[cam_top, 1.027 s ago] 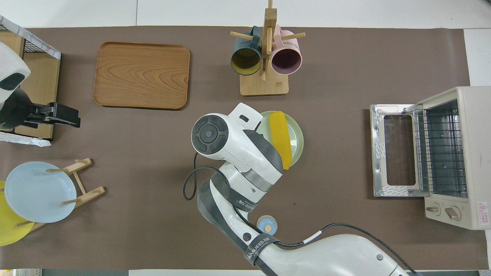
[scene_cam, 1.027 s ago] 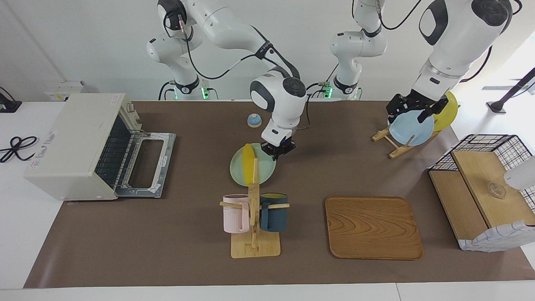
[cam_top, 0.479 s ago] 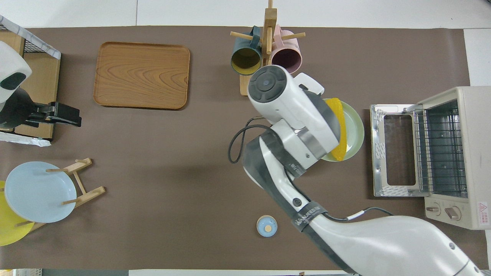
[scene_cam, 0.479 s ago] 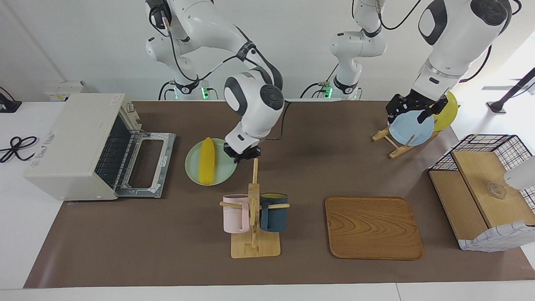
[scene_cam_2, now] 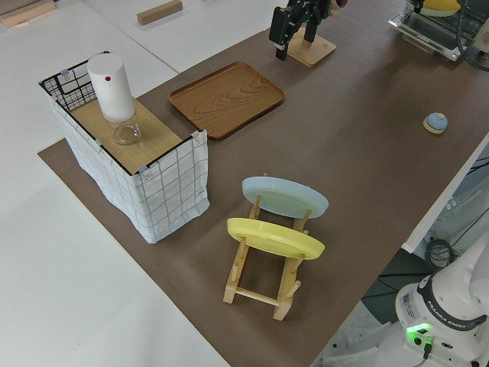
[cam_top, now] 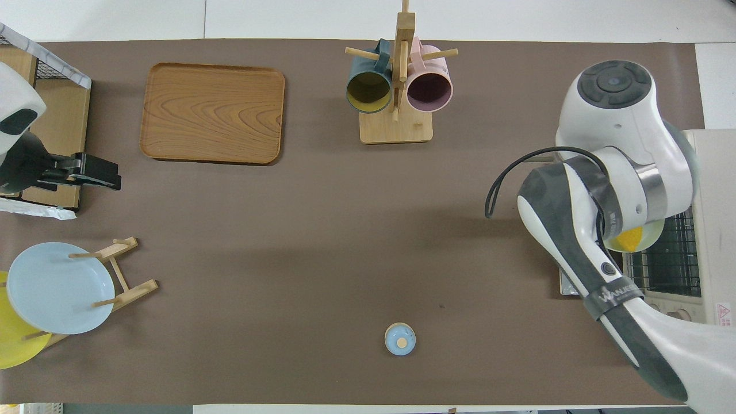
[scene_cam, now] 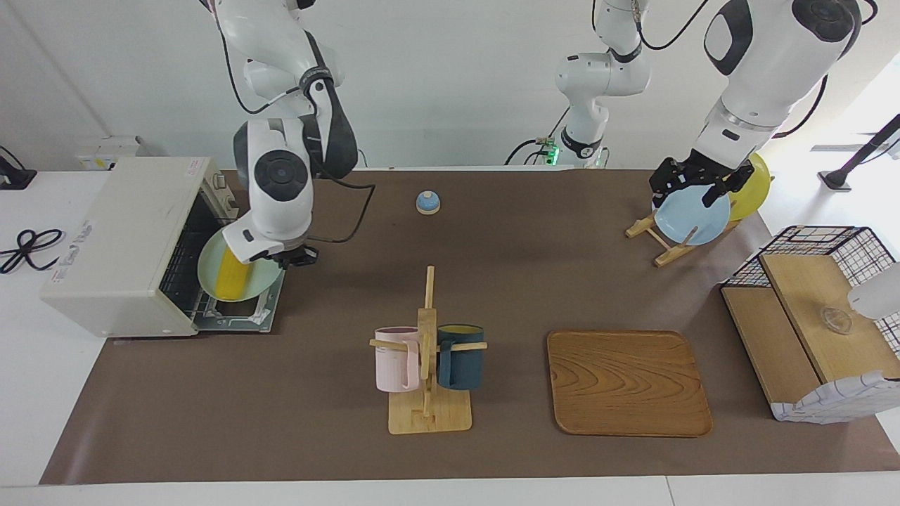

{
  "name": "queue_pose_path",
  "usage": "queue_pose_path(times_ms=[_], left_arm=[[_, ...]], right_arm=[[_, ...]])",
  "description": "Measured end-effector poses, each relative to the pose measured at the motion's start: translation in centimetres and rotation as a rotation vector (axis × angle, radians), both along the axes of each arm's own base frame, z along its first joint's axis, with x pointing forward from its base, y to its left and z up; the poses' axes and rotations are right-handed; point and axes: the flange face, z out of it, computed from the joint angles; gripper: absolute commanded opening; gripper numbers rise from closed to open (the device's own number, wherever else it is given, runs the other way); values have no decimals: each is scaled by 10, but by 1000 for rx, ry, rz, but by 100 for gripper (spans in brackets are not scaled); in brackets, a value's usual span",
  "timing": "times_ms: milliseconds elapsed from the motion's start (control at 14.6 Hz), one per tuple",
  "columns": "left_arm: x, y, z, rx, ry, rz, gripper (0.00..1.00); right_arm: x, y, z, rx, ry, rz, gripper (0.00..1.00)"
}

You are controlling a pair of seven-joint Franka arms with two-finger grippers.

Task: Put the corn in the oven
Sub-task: 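Carry the corn with the right gripper into the open oven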

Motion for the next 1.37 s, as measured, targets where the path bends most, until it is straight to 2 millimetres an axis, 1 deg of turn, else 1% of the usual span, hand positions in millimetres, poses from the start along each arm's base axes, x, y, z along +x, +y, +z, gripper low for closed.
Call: queue_pose_path(times_ms=[205, 479, 684, 1027, 1095, 1232, 1369], left_arm=[[0, 0, 0, 0, 0, 0, 100], [0, -1, 0, 0, -1, -2, 100], [0, 0, 0, 0, -1, -1, 100], [0, 6, 0, 0, -1, 11, 100], [0, 6, 0, 0, -1, 12, 100], [0, 6, 0, 0, 0, 11, 100], [0, 6, 0, 0, 0, 11, 100]], right_arm=[[-9, -32, -17, 14, 21, -6, 0], [-22, -73, -38, 45, 6, 3, 0], [-30, -90, -40, 56, 18, 13, 0], [-35, -115, -40, 78, 43, 47, 0], [-36, -119, -41, 78, 46, 43, 15], [-37, -118, -43, 80, 49, 46, 24], [-38, -118, -44, 80, 50, 46, 29]])
